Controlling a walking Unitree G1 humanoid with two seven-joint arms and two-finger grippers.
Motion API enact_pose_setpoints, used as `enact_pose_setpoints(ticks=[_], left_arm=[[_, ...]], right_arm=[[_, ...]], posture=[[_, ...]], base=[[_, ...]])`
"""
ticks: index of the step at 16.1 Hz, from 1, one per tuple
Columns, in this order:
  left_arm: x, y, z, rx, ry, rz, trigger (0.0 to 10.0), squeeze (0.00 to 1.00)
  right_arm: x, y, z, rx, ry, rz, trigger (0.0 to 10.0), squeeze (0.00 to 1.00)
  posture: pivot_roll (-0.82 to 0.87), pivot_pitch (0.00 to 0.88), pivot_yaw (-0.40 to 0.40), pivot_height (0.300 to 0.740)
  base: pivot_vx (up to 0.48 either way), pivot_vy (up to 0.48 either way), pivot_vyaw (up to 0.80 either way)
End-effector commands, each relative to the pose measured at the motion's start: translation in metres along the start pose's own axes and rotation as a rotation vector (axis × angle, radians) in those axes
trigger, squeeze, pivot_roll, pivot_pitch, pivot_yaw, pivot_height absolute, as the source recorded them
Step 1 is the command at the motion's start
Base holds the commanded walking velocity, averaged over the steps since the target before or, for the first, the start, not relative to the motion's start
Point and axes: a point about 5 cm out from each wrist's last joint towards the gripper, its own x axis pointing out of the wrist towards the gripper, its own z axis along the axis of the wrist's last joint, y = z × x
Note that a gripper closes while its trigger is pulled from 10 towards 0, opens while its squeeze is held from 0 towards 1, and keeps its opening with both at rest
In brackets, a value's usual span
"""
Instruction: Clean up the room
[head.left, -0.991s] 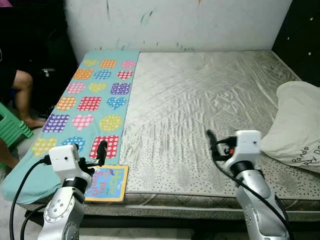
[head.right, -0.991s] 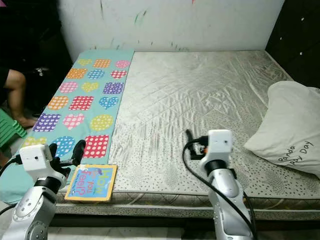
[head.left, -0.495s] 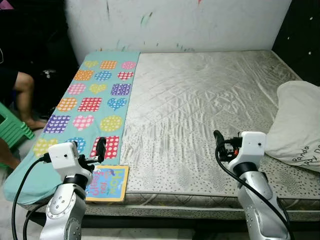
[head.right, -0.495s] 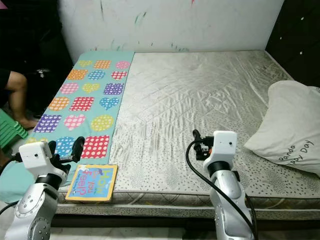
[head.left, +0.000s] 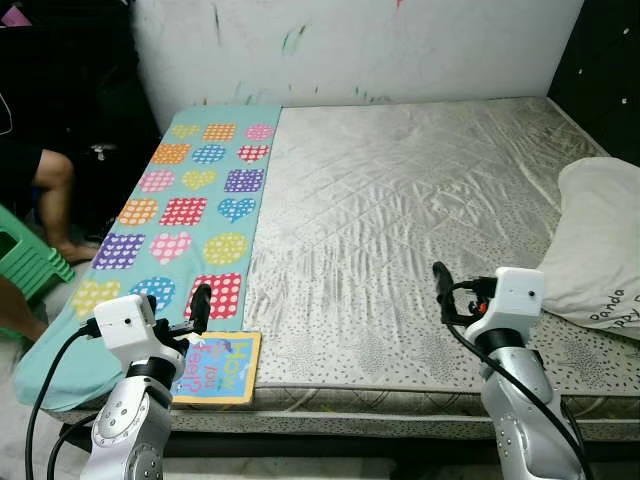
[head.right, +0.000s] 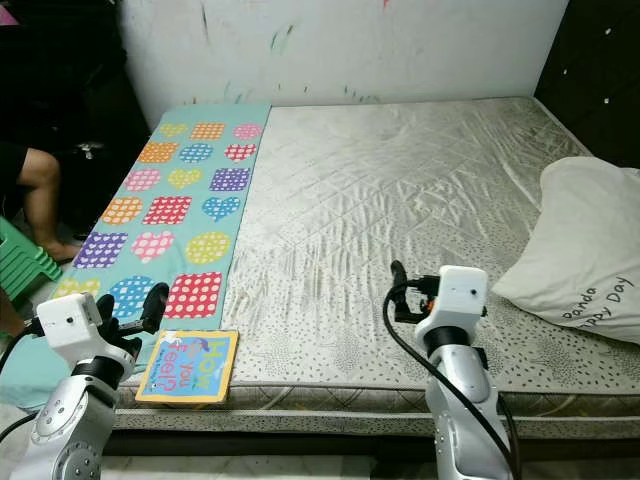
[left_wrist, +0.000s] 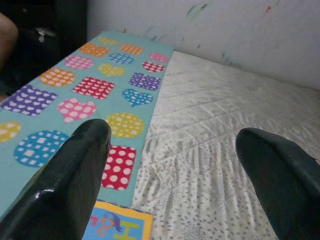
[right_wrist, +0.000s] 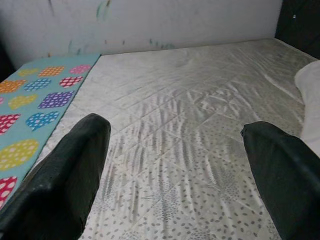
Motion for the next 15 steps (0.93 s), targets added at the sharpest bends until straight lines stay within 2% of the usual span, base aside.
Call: enact_pose_setpoints(ticks=[1, 4, 5, 6, 11, 15], left_arm=[[0.0018, -0.0011, 0.0042, -0.002, -0.006, -0.015, 10.0, 0.00], [0.0016, -0.0017, 0.0050, 0.003, -0.009, -0.011, 10.0, 0.00], [0.0016, -0.0022, 0.0049, 0.004, -0.007, -0.012, 10.0, 0.00], [0.0017, -0.0033, 0.0053, 0.002, -0.004, -0.020, 10.0, 0.00], [-0.0009, -0.0028, 0.0051, -0.010, -0.001, -0.019, 10.0, 0.00], [-0.0005, -0.0044, 0.0043, -0.015, 0.007, -0.021, 10.0, 0.00]], right_arm=[[0.0009, -0.0002, 0.0041, -0.001, -0.017, -0.008, 10.0, 1.00], [-0.0001, -0.0052, 0.0031, -0.024, 0.000, -0.019, 10.0, 1.00], [-0.0002, -0.0056, 0.0028, -0.027, 0.003, -0.017, 10.0, 0.83], [0.0001, -0.0047, -0.0002, -0.034, 0.027, -0.004, 10.0, 0.00], [0.0029, -0.0040, 0.0021, -0.034, 0.021, 0.004, 10.0, 0.00], [0.0032, -0.0044, 0.0050, -0.044, 0.008, 0.016, 10.0, 0.00]], posture=[[-0.21, 0.000, 0.076, 0.740], [-0.20, 0.000, 0.057, 0.740], [-0.19, 0.000, 0.053, 0.740], [-0.19, 0.000, 0.049, 0.740], [-0.19, 0.002, 0.042, 0.740], [-0.19, 0.012, 0.041, 0.740]], base=[[0.000, 0.000, 0.00], [0.000, 0.000, 0.00], [0.000, 0.000, 0.00], [0.000, 0.000, -0.80], [0.000, 0.000, -0.80], [0.000, 0.000, 0.00]])
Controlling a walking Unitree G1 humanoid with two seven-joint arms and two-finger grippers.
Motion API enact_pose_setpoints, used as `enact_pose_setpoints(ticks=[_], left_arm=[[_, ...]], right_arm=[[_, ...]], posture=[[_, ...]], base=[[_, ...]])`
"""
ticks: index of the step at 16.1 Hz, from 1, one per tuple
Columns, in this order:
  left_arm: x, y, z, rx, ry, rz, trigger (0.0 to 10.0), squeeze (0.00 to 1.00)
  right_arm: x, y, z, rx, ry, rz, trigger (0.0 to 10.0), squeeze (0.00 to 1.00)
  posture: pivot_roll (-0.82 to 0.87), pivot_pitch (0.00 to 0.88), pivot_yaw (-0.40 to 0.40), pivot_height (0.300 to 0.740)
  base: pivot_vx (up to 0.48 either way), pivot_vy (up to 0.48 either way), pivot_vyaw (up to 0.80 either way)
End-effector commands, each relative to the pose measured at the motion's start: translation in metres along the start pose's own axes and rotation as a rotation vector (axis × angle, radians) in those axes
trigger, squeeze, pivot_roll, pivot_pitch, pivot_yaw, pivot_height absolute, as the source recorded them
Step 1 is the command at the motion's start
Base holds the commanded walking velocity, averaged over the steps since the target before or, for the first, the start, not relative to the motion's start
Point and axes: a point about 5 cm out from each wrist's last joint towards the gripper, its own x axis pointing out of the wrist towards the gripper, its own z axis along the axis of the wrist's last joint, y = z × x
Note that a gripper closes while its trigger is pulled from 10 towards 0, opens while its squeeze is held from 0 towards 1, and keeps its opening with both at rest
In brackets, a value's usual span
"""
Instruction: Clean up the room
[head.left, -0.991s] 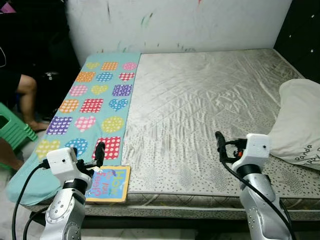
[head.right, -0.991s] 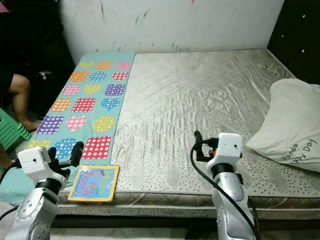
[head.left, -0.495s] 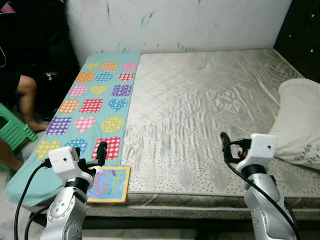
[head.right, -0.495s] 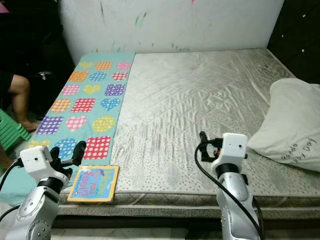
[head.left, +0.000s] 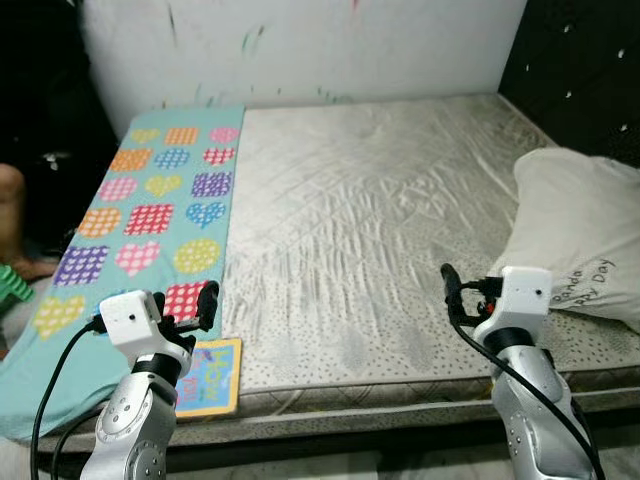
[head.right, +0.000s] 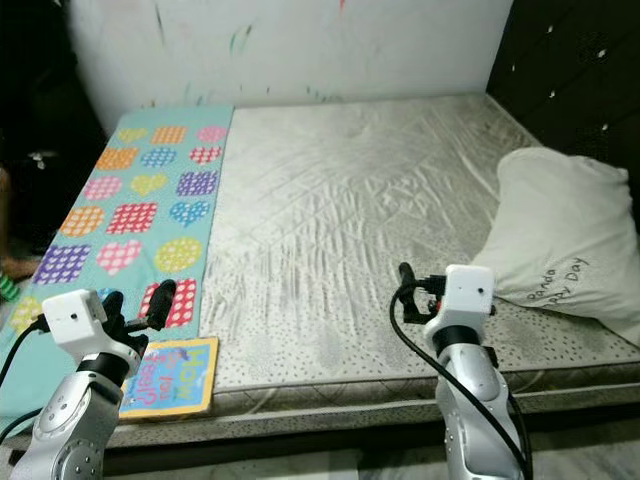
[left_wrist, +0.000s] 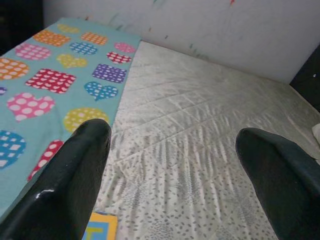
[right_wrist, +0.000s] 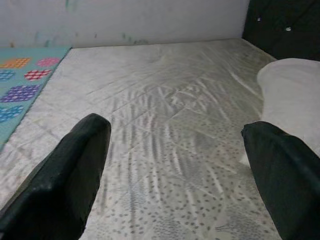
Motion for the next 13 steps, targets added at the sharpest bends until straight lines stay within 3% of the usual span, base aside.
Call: enact_pose_setpoints(ticks=[1, 11, 13], left_arm=[[-0.0011, 0.0019, 0.0019, 0.001, 0.003, 0.004, 10.0, 0.00], [-0.0003, -0.0029, 0.0032, 0.030, 0.007, -0.037, 10.0, 0.00], [0.0004, -0.0032, 0.0031, 0.032, 0.008, -0.042, 10.0, 0.00]], right_arm=[[0.0016, 0.0021, 0.0034, 0.001, -0.009, 0.011, 10.0, 0.00], [0.0065, 0.0042, 0.0034, -0.013, -0.006, 0.030, 10.0, 0.00], [0.0067, 0.0039, 0.0027, -0.022, -0.005, 0.031, 10.0, 0.00]], posture=[[-0.19, 0.015, 0.040, 0.740], [-0.19, 0.007, 0.035, 0.740], [-0.19, 0.003, 0.036, 0.740]], base=[[0.000, 0.000, 0.00], [0.000, 0.000, 0.00], [0.000, -0.287, 0.00]])
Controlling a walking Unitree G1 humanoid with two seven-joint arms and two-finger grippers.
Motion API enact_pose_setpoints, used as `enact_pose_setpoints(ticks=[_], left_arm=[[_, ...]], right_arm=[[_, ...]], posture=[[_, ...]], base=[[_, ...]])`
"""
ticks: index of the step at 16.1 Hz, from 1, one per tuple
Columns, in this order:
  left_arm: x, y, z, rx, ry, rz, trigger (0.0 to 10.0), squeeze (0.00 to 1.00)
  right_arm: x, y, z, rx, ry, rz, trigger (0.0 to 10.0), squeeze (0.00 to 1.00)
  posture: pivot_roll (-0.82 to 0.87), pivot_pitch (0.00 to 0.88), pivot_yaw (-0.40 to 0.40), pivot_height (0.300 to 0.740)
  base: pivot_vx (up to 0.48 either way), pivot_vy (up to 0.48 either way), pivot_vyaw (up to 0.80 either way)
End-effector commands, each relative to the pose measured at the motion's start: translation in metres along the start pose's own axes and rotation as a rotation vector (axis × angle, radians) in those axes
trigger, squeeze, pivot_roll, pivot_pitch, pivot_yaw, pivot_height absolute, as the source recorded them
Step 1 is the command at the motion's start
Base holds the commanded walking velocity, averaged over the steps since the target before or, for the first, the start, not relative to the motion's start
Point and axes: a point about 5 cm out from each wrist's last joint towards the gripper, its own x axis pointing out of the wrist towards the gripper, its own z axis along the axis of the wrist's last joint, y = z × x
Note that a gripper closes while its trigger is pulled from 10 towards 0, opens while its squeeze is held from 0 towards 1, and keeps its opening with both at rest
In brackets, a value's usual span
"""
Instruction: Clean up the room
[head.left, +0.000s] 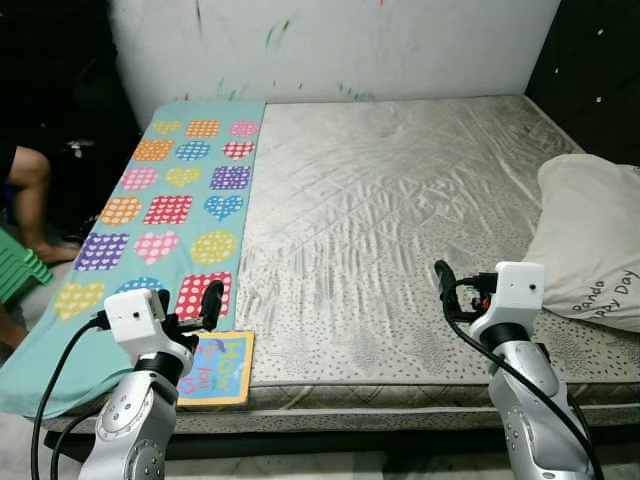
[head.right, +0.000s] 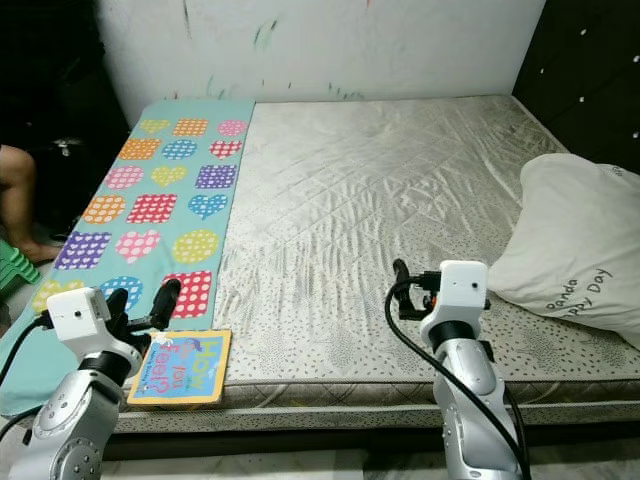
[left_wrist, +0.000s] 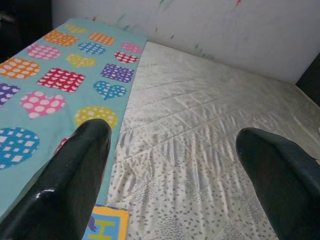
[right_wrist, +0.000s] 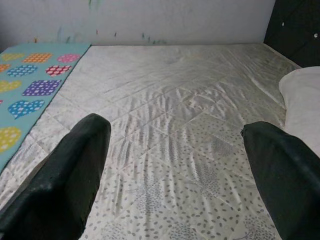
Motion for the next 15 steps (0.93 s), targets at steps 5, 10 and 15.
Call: enact_pose_setpoints(ticks=[5, 10, 15], left_arm=[[0.0002, -0.0009, 0.0019, 0.013, 0.001, -0.011, 10.0, 0.00], [-0.0009, -0.0007, 0.0010, 0.016, 0.005, -0.009, 10.0, 0.00], [-0.0015, -0.0040, 0.0036, -0.005, -0.026, -0.053, 10.0, 0.00]], right_arm=[[0.0024, 0.0021, 0.0020, -0.015, -0.007, 0.011, 10.0, 0.00], [0.0016, 0.0020, 0.0001, -0.020, -0.001, 0.013, 10.0, 0.00], [0.0000, 0.0011, -0.0007, -0.025, 0.001, 0.011, 10.0, 0.00]], posture=[[-0.19, 0.008, 0.035, 0.740], [-0.19, 0.015, 0.035, 0.740], [-0.19, 0.020, 0.036, 0.740]], base=[[0.000, -0.325, 0.00], [0.000, -0.432, 0.00], [0.000, -0.073, 0.00]])
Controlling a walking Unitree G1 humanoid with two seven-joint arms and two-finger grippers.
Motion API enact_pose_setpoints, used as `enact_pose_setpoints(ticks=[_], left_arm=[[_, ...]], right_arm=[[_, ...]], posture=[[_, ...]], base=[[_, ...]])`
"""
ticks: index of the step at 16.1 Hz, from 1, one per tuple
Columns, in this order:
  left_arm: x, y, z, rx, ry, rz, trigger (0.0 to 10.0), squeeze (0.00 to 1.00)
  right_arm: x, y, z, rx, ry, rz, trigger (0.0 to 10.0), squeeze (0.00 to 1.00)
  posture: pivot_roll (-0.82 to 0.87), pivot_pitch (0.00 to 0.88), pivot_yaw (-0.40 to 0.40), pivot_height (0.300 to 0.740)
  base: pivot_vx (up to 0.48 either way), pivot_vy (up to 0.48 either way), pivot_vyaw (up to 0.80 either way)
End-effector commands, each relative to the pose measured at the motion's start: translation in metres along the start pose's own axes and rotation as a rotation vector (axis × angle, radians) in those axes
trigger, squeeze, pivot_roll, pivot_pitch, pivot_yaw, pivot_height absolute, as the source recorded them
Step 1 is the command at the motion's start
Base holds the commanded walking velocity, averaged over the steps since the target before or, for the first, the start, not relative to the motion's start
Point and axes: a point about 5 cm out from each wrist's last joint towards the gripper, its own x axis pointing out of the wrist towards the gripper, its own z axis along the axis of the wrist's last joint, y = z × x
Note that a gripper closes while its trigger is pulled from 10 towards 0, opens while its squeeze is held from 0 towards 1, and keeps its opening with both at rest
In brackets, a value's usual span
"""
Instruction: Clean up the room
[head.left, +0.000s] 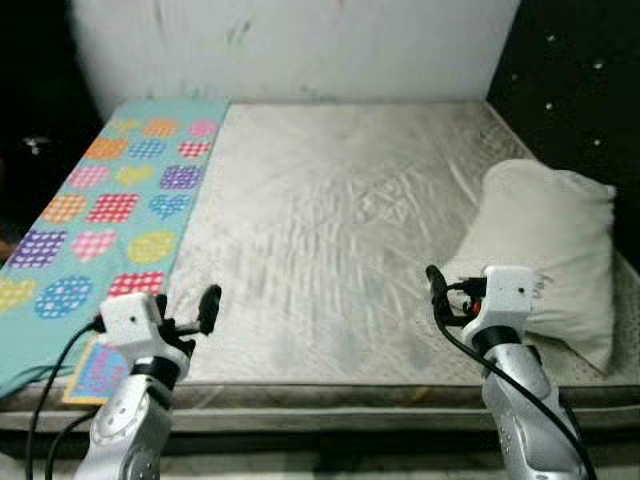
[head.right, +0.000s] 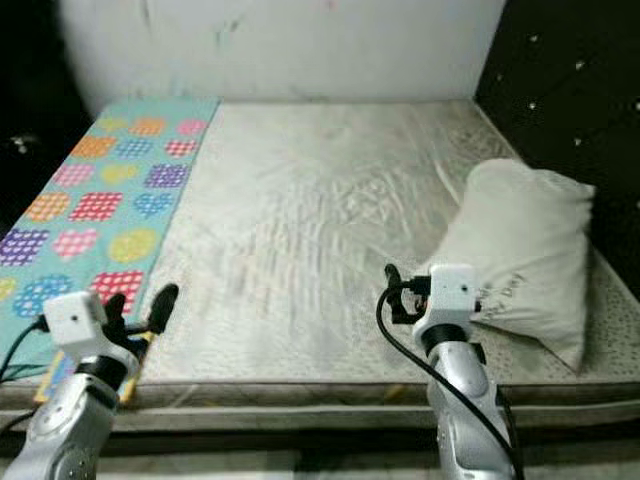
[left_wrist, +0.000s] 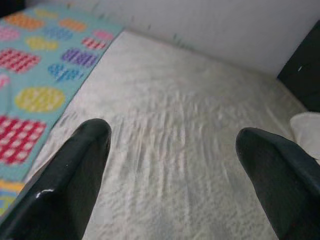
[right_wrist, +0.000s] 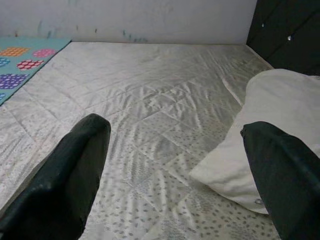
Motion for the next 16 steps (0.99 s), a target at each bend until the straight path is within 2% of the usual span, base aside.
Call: enact_pose_setpoints(ticks=[1, 4, 16], left_arm=[[-0.0001, -0.0041, 0.0034, 0.001, -0.016, -0.037, 10.0, 0.00], [-0.0027, -0.0100, 0.0048, -0.003, -0.027, -0.096, 10.0, 0.00], [-0.0030, -0.0101, 0.0040, 0.005, -0.019, -0.114, 10.0, 0.00]], right_arm=[[-0.0005, -0.0025, 0.0007, -0.003, -0.001, -0.008, 10.0, 0.00], [-0.0006, -0.0028, 0.0010, -0.006, -0.002, -0.008, 10.0, 0.00], [-0.0002, -0.0028, 0.0007, -0.015, -0.002, -0.010, 10.0, 0.00]], posture=[[-0.19, 0.020, 0.036, 0.740], [-0.19, 0.022, 0.034, 0.740], [-0.19, 0.024, 0.036, 0.740]], base=[[0.000, 0.000, 0.00], [0.000, 0.000, 0.00], [0.293, 0.000, 0.00]])
